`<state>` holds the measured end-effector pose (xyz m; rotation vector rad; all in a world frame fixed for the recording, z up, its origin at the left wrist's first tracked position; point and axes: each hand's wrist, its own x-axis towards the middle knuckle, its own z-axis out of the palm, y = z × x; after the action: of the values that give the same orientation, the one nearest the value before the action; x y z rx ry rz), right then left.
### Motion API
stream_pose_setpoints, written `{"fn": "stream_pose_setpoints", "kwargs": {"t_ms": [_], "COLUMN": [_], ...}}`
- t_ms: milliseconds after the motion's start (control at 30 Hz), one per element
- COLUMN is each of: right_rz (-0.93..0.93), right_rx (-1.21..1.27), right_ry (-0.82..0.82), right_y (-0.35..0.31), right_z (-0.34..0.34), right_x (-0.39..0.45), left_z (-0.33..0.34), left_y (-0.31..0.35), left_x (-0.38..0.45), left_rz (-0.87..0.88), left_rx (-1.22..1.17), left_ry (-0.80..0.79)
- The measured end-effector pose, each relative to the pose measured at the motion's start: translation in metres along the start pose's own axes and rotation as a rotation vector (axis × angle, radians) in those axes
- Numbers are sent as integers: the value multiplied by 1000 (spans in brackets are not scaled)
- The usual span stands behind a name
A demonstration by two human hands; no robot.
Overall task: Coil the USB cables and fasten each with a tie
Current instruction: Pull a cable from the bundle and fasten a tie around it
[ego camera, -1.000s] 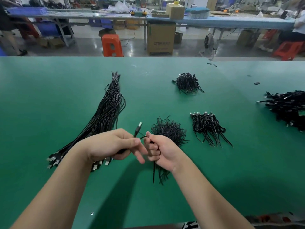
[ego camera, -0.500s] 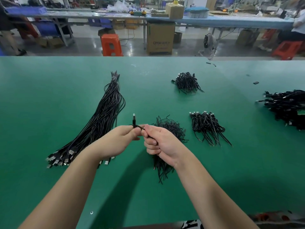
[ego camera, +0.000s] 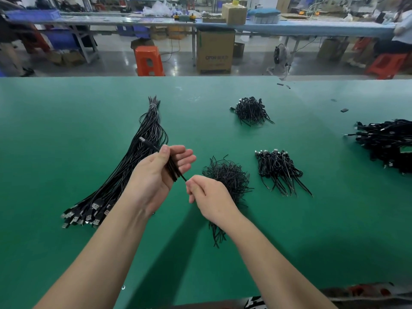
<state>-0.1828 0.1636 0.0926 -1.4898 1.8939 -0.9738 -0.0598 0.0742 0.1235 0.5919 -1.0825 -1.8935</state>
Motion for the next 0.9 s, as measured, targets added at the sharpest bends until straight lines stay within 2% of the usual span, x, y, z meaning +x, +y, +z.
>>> {"fn": "stream_pose_setpoints", "kwargs": {"t_ms": [300,367,467,533,667,900], "right_rz": [-22,25,33,37,74,84], "right_rx": [70,231,660,792,776,757], "right_ry": [-42,-81,-200,-192,-82,-73], "right_y": [4,3,1,-1,-2,4], "right_z": [7,7,9,11,11,16], "right_x": [-1,2,1,1,2,-2], "left_z": [1,0,1,1,-2,-5], "left_y": [-5,-5,-5,-6,-4,0], "left_x": [-4,-5,-7,-10,-13,-14], "left_rz": [50,29,-35,-89,-160,-290], "left_rx": [-14,-21,-31,-26,62,152], "left_ry": [-42,-62,-78,-93,-209,-397]}}
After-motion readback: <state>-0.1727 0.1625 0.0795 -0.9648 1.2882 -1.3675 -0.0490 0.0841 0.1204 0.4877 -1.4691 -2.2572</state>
